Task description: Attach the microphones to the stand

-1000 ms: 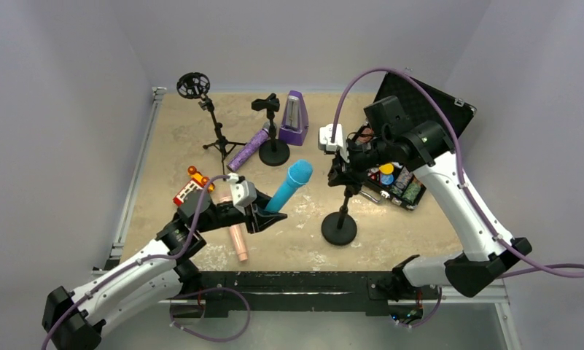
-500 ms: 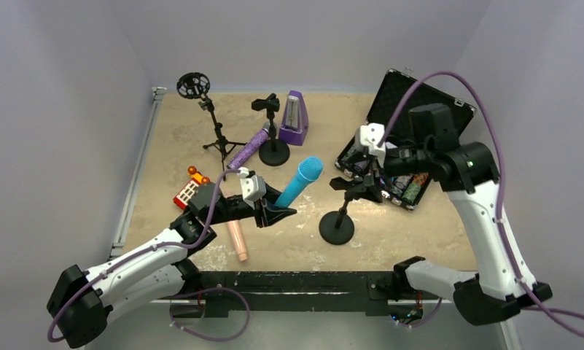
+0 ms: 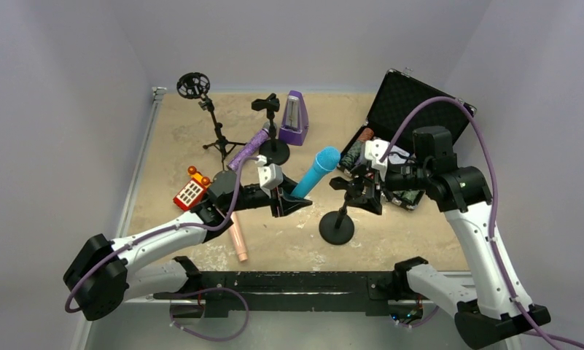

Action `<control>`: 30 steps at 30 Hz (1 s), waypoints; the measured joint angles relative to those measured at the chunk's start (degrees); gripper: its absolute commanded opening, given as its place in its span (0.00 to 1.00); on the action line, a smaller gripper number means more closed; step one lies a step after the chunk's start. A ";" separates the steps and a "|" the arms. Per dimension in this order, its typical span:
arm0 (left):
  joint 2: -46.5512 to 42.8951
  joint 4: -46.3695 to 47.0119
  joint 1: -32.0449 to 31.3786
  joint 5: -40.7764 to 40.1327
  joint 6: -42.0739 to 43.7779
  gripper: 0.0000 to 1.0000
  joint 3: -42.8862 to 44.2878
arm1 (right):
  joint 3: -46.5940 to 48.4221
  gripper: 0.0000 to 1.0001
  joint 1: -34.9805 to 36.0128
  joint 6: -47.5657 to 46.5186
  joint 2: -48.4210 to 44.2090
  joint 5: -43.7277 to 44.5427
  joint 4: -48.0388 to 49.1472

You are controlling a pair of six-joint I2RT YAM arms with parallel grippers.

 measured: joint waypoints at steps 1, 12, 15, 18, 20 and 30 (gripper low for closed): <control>0.48 0.31 0.00 0.04 -0.04 0.00 0.24 | -0.31 0.82 -0.31 0.13 0.59 0.00 0.66; 4.35 4.48 -0.39 0.96 -1.40 0.00 1.18 | -4.33 0.75 -2.60 -1.31 0.22 -0.57 3.02; 6.54 6.43 -1.14 1.33 -2.23 0.00 1.53 | -7.08 0.65 -2.60 -1.95 0.22 -1.05 3.13; 8.31 8.07 -1.53 1.51 -2.84 0.00 1.73 | -8.46 0.41 -2.69 -2.54 0.20 -2.10 3.28; 9.38 8.94 -1.70 1.60 -3.32 0.00 2.25 | -8.48 0.24 -2.71 -3.10 0.09 -2.45 3.32; 13.42 16.90 -2.29 1.73 -6.27 0.00 3.32 | -11.41 0.08 -6.16 -2.69 -0.68 -9.18 4.39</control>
